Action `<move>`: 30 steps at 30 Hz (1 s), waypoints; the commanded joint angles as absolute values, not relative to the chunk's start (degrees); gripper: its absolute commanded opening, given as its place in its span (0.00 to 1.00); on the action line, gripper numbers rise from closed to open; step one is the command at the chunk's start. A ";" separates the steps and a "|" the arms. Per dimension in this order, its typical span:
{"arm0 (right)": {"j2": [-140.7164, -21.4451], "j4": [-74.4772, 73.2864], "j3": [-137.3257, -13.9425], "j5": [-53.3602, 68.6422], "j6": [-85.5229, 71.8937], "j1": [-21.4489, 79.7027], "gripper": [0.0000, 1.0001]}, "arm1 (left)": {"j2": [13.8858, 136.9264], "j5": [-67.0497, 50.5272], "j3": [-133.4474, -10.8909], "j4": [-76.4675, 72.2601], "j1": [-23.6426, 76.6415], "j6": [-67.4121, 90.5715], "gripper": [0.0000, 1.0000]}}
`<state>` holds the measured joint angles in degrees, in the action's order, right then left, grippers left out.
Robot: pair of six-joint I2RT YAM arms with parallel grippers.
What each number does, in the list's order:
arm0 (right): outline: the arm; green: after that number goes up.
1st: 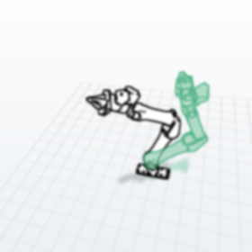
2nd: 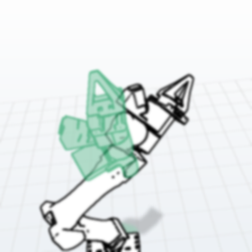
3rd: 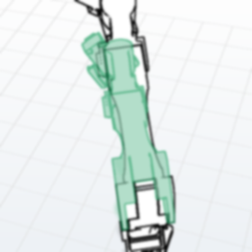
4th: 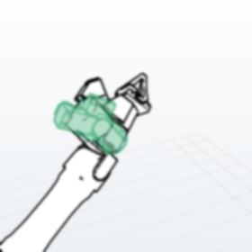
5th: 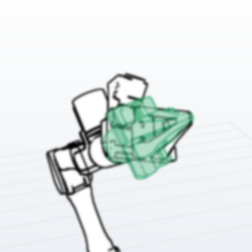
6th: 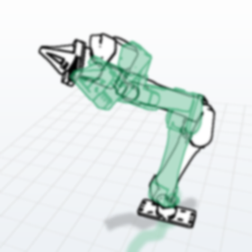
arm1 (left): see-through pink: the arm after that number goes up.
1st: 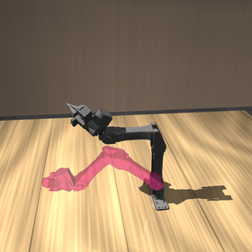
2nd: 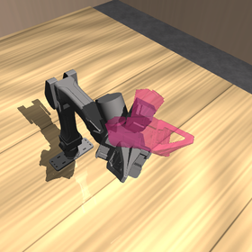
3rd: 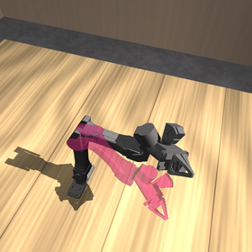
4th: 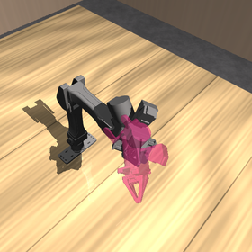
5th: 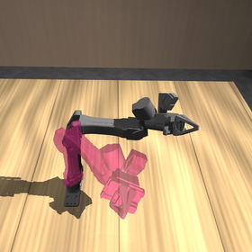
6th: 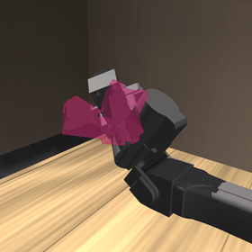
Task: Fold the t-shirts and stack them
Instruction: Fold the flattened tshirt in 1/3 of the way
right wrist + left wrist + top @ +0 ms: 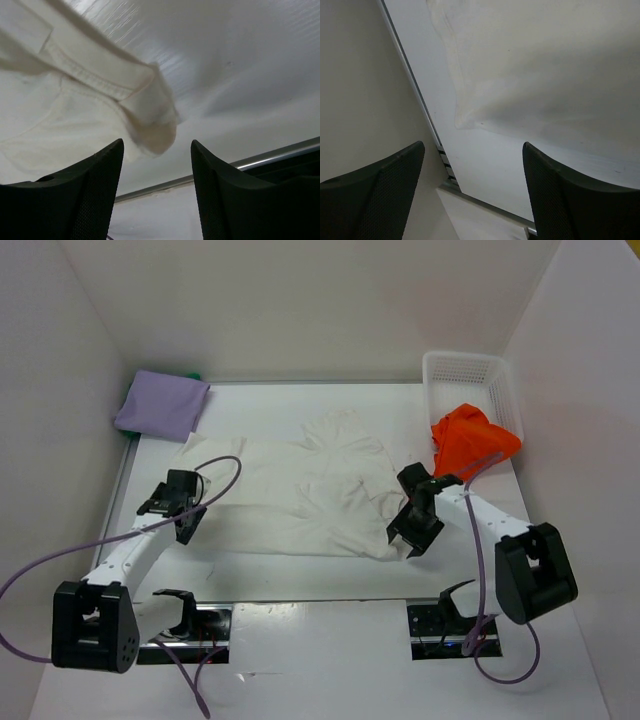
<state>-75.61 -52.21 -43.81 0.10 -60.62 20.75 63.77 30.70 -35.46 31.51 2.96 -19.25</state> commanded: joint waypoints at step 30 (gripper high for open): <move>-69.18 -63.71 -51.50 0.34 -53.27 19.95 0.00 | 67.52 20.39 -36.30 34.51 -7.65 -44.99 0.00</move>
<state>-74.43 -54.24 -47.79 3.33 -55.61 20.21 75.07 23.18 -33.43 24.69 -6.83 -41.67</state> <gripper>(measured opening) 0.017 0.008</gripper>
